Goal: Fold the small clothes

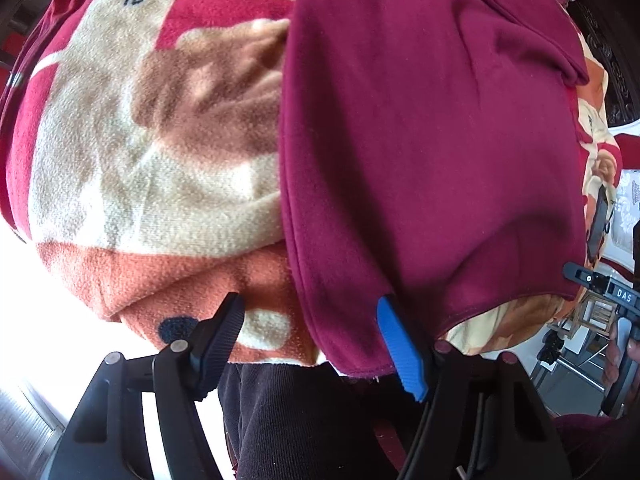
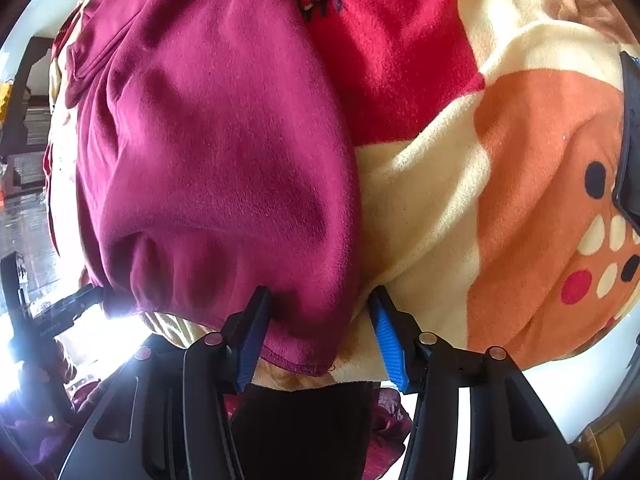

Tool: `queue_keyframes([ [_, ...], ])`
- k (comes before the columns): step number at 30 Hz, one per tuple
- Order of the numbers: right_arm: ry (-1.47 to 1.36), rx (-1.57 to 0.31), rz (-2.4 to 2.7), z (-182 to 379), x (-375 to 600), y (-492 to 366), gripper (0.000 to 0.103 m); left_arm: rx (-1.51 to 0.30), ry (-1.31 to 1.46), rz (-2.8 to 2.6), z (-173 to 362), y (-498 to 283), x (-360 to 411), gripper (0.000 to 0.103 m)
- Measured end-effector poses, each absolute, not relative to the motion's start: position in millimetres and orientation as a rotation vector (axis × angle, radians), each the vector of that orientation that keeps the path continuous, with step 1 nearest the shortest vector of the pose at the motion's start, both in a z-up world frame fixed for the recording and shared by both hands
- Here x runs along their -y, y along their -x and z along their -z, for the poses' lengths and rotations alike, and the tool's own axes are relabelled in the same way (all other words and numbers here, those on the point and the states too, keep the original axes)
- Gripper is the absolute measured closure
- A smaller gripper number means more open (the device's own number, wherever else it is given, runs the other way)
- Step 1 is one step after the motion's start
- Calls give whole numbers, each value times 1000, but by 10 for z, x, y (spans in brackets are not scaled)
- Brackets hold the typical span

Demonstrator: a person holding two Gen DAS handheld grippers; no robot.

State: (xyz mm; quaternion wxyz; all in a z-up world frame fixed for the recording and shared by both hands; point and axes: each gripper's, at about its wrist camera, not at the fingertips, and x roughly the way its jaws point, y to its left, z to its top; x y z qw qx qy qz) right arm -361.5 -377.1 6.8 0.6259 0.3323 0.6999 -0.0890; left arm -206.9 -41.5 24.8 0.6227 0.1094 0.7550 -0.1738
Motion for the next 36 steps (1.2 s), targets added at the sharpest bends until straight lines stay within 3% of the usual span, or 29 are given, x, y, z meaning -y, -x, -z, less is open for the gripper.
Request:
queue_keyframes([
  [5, -765, -1602, 217, -5, 3713, 3598, 71, -1741, -277, 402, -154, 2226, 600, 36],
  [6, -767, -1602, 223, -1, 3712, 3596, 72, -1744, -288, 406, -180, 2255, 671, 44],
  [7, -760, -1601, 230, -4, 3708, 3591, 81, -1746, -301, 415, -200, 2252, 643, 56],
  [8, -745, -1600, 233, 5, 3714, 3605, 97, -1748, -308, 426, -193, 2290, 700, 64],
  [9, -728, -1598, 232, -7, 3707, 3603, 102, -1751, -311, 443, -193, 2316, 749, 75],
  [12, -752, -1568, 197, -96, 3724, 3616, 103, -1733, -313, 458, -268, 2340, 840, 93],
  [26, -761, -1427, 45, -815, 3827, 3421, 103, -1614, -137, 459, -976, 1902, 596, 96],
  [36, -794, -1255, 86, -1197, 4131, 2979, 103, -1482, -46, 471, -1345, 1077, 535, 96],
])
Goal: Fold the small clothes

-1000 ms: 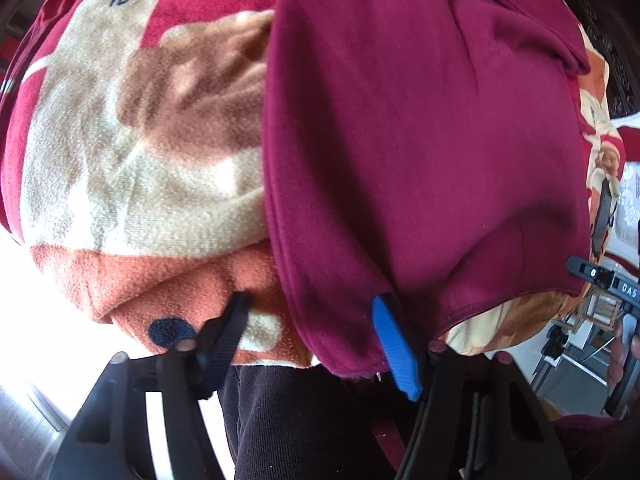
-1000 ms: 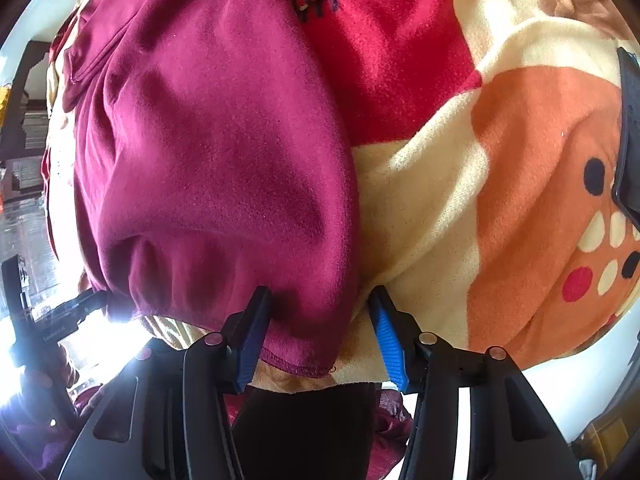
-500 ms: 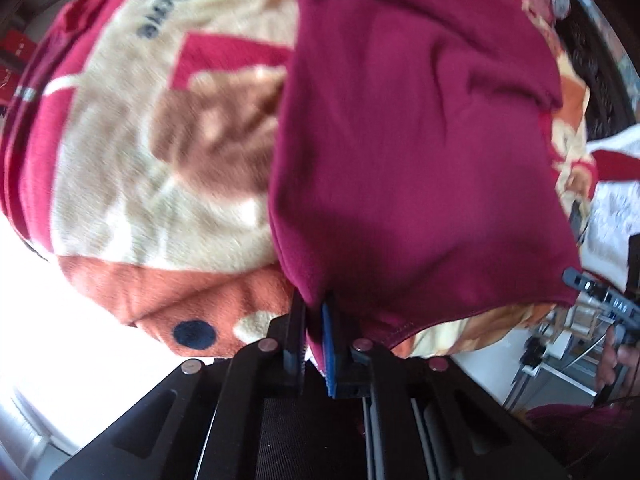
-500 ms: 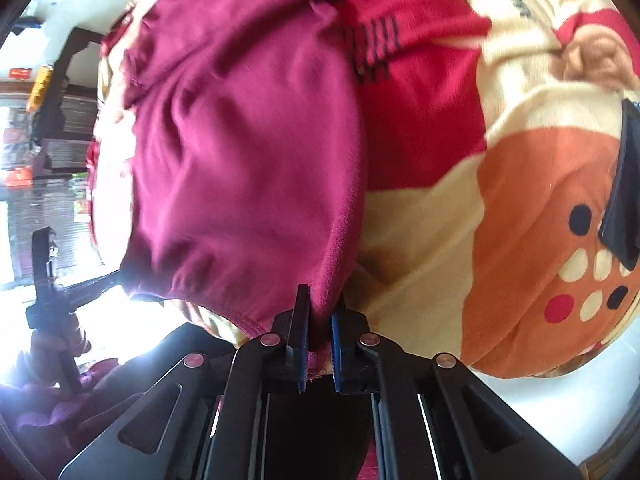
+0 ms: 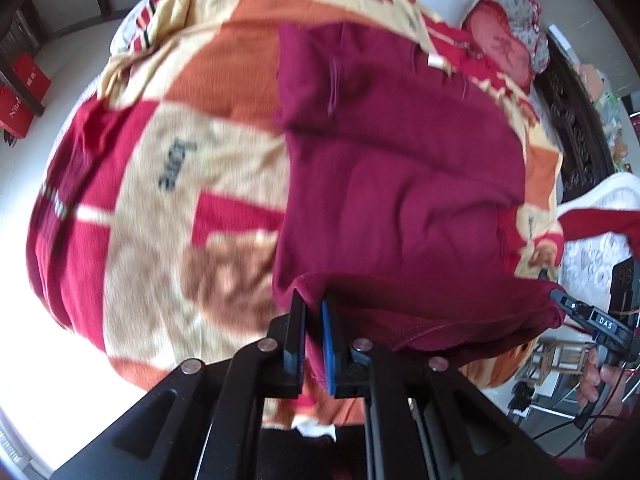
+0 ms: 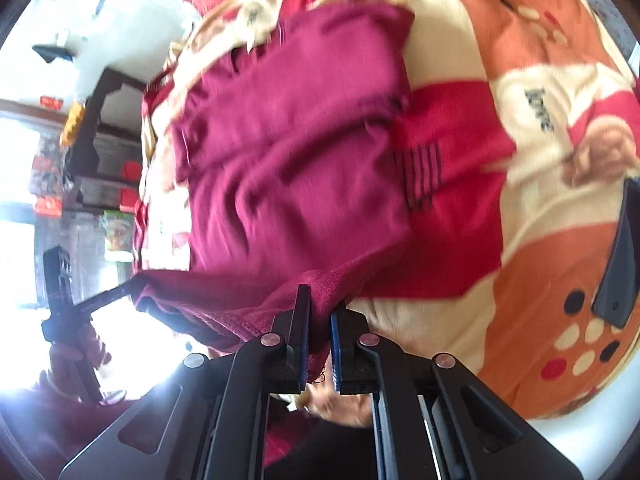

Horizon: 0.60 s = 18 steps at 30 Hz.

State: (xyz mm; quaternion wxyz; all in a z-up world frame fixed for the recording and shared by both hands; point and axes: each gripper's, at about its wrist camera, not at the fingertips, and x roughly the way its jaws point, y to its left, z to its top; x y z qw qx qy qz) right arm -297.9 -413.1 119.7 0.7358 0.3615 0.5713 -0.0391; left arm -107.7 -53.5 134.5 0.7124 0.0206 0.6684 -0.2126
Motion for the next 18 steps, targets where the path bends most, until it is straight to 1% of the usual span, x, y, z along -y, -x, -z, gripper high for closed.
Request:
queue_keyframes([
  [5, -796, -1194, 121, -1298, 4268, 2768, 103, -1413, -65, 497, -1423, 787, 697, 96],
  [12, -809, -1093, 185, -1396, 4559, 2413, 103, -1345, -1, 487, -1590, 356, 880, 96],
  [18, -797, -1048, 213, -1385, 4779, 2009, 103, -1299, -22, 493, -1618, -56, 1114, 96],
])
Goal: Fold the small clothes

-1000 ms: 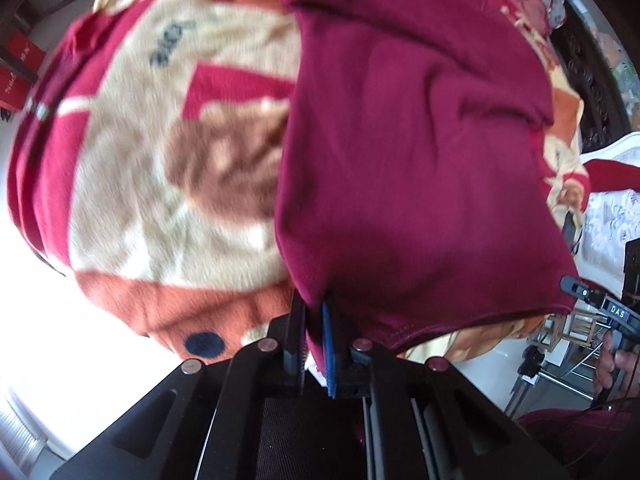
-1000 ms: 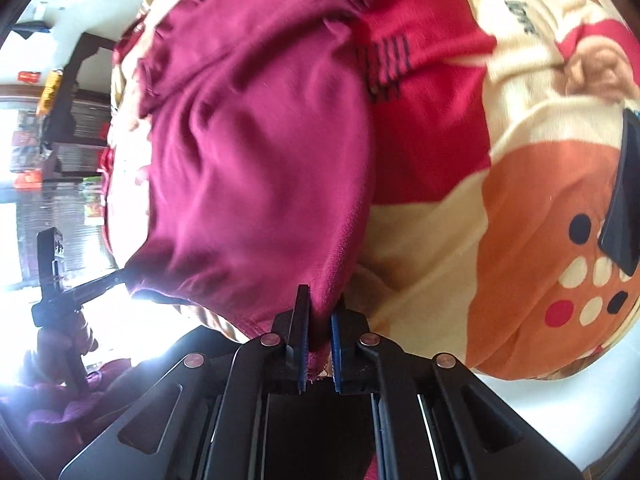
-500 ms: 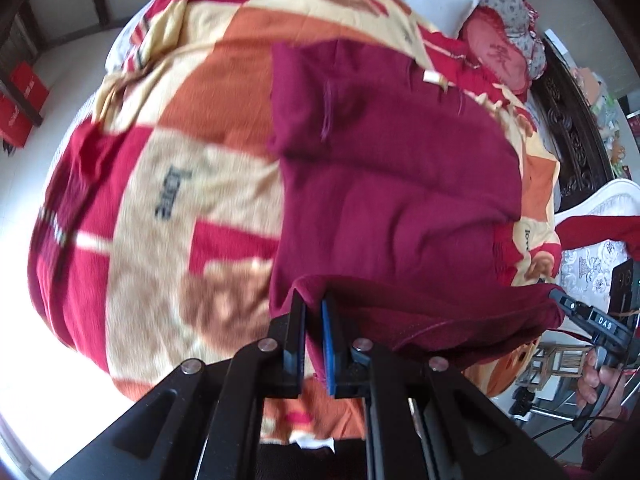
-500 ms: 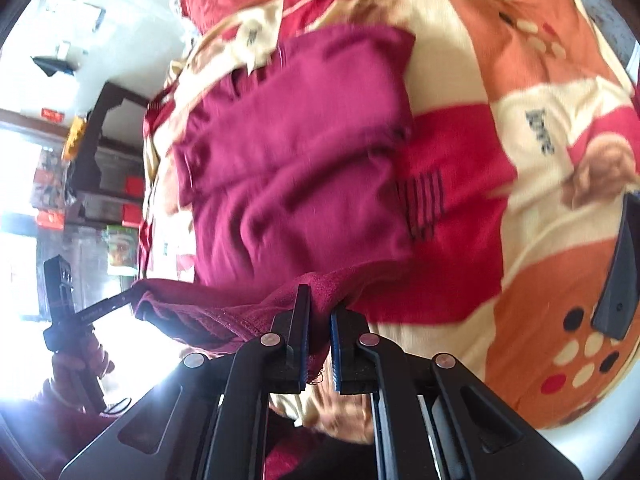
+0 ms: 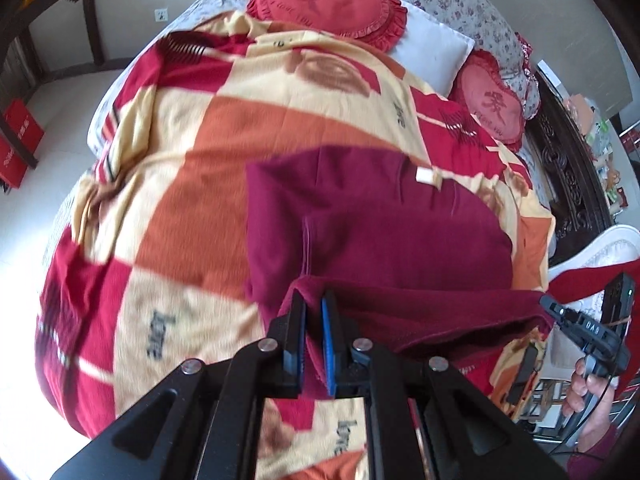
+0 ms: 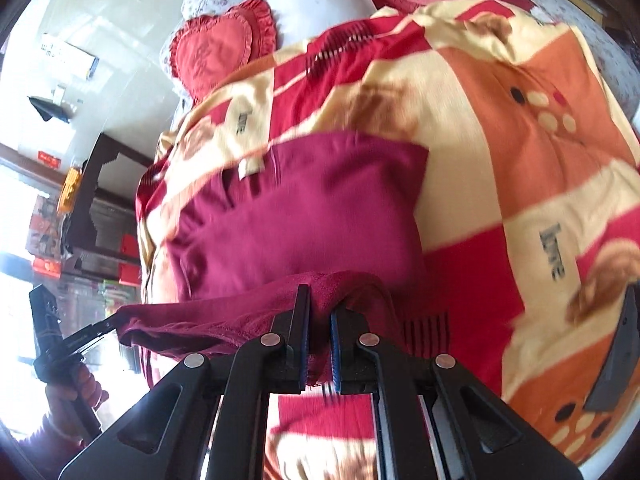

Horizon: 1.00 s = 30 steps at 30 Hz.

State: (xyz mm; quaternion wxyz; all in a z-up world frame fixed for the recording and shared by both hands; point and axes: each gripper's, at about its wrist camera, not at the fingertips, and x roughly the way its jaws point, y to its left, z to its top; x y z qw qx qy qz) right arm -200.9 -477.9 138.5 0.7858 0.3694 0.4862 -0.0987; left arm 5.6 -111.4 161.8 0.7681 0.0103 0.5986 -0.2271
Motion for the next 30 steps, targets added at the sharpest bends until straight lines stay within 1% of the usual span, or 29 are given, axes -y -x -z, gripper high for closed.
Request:
queue_keyframes([
  [5, -790, -1046, 238, -1287, 4957, 1609, 103, -1280, -42, 486, -1525, -377, 1288, 96],
  [9, -794, -1051, 255, -1201, 5070, 1321, 103, -1300, -26, 468, -1367, -653, 1385, 96],
  [16, -823, -1085, 280, -973, 5196, 1035, 103, -1313, -62, 457, -1131, -926, 1562, 94],
  [18, -837, -1099, 293, -898, 5249, 962, 103, -1314, -62, 452, -1086, -983, 1591, 91],
  [19, -855, -1098, 294, -865, 5282, 930, 103, -1302, -58, 448, -1082, -1022, 1598, 87],
  [20, -881, -1100, 291, -834, 5317, 901, 103, -1288, -59, 443, -1094, -1044, 1597, 74],
  [22, -927, -1097, 288, -822, 5367, 887, 103, -1266, -50, 439, -1154, -1105, 1574, 59],
  [23, -941, -1087, 288, -842, 5379, 899, 102, -1258, -23, 452, -1206, -1142, 1538, 58],
  [26, -910, -1029, 303, -1026, 5351, 1021, 93, -1234, -5, 461, -1332, -1194, 1452, 55],
  [30, -777, -971, 330, -1329, 5247, 1206, 93, -1212, -1, 470, -1423, -1109, 1317, 55],
])
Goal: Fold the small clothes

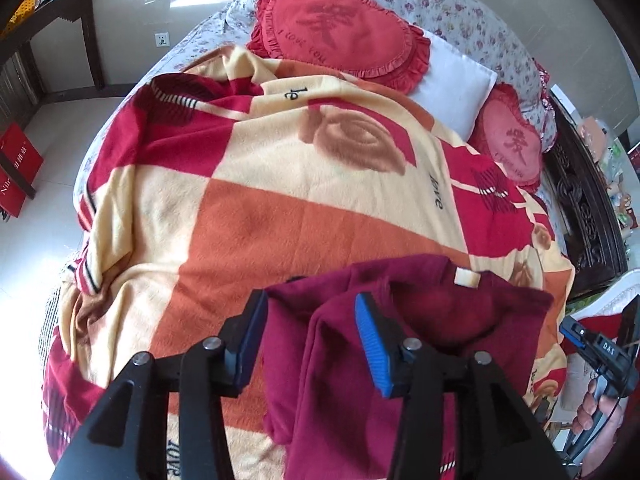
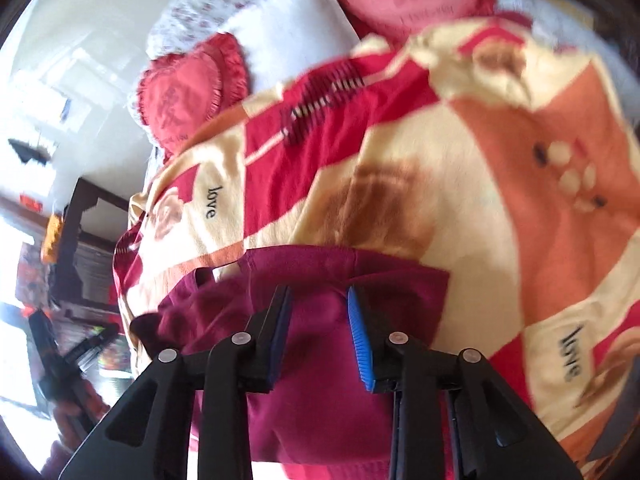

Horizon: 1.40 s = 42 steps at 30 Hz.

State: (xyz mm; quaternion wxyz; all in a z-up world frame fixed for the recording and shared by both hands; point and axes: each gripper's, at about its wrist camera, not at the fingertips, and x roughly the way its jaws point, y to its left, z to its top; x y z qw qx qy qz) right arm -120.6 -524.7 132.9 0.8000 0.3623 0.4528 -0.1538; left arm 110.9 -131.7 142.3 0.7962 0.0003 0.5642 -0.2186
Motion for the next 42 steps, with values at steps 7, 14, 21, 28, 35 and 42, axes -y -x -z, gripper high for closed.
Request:
queue_keyframes([
  [7, -490, -1123, 170, -1160, 4702, 926, 93, -1269, -105, 507, -1081, -776, 1473, 54],
  [14, -500, -1130, 282, -757, 4954, 388, 102, -1302, -182, 434, -604, -1050, 1824, 54],
  [21, -514, -1043, 113, -1131, 4694, 387, 92, -1316, -68, 410, -678, -1227, 1707, 54],
  [28, -168, -1122, -210, -1082, 3653, -61, 83, -1292, -52, 439, -865, -1012, 1506, 54],
  [35, -70, -1188, -319, -899, 3347, -304, 83, -1311, -51, 441, -891, -848, 1264, 54],
  [42, 71, -1187, -248, -889, 3200, -516, 103, -1322, -45, 433, -859, -745, 1124, 54],
])
